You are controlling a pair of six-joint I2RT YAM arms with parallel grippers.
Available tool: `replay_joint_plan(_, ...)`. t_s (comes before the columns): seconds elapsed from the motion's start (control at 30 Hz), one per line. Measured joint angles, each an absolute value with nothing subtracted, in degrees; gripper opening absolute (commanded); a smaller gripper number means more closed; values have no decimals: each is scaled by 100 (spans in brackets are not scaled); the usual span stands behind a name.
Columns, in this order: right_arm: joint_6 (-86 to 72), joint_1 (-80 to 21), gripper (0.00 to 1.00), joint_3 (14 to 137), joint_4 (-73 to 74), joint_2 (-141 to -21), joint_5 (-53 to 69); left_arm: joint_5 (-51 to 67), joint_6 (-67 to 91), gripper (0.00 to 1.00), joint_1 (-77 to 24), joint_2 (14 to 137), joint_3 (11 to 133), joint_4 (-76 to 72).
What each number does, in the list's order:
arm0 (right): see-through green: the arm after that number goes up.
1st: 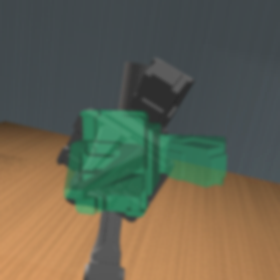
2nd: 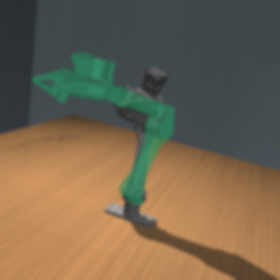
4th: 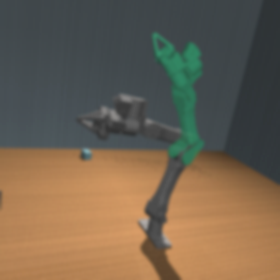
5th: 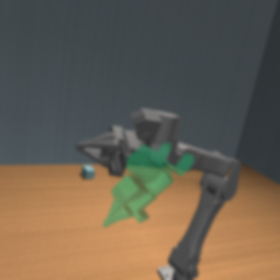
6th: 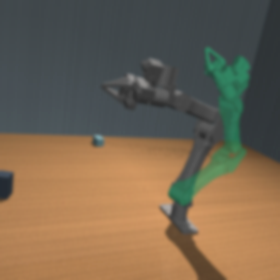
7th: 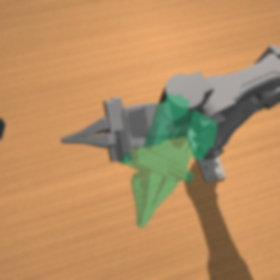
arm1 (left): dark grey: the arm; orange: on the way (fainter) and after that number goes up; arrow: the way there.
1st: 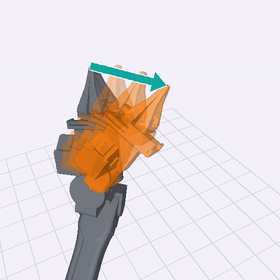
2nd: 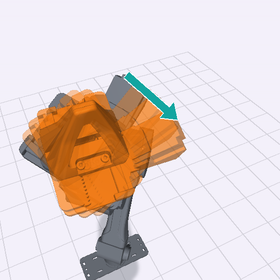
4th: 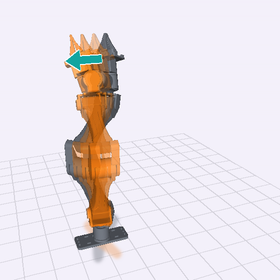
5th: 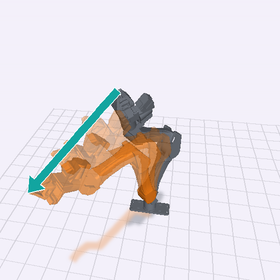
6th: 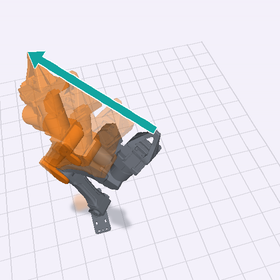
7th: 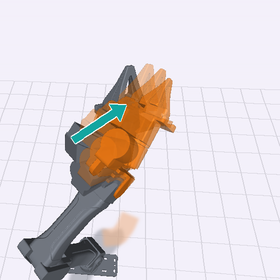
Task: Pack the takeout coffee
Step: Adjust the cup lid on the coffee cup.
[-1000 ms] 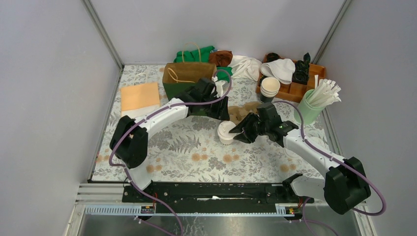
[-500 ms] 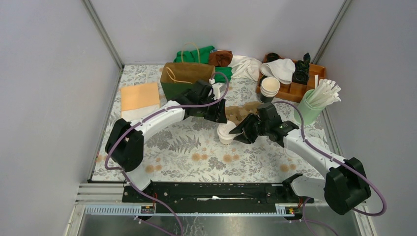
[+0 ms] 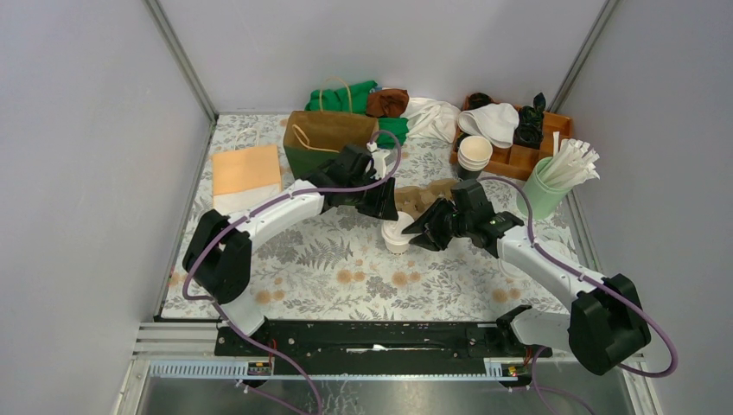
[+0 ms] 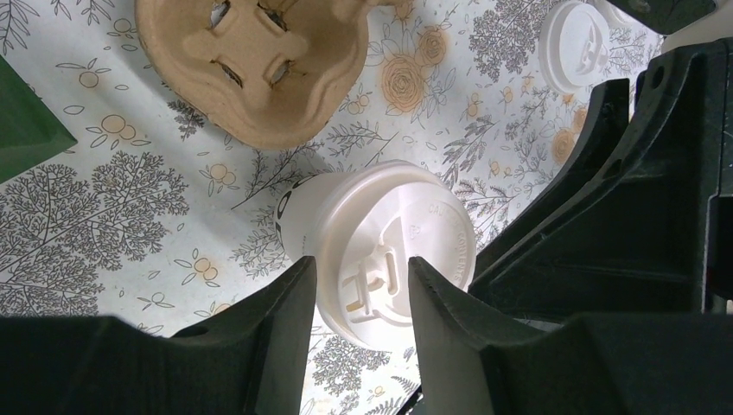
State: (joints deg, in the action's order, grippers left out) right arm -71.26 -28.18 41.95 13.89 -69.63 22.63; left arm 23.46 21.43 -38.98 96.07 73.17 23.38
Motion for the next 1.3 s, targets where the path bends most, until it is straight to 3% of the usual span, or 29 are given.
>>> replay_joint_plan(1.3, -7148, -2818, 37, 4270, 1271, -7081, 2320, 2381, 2311, 45, -3896, 9465, 6928, 2300)
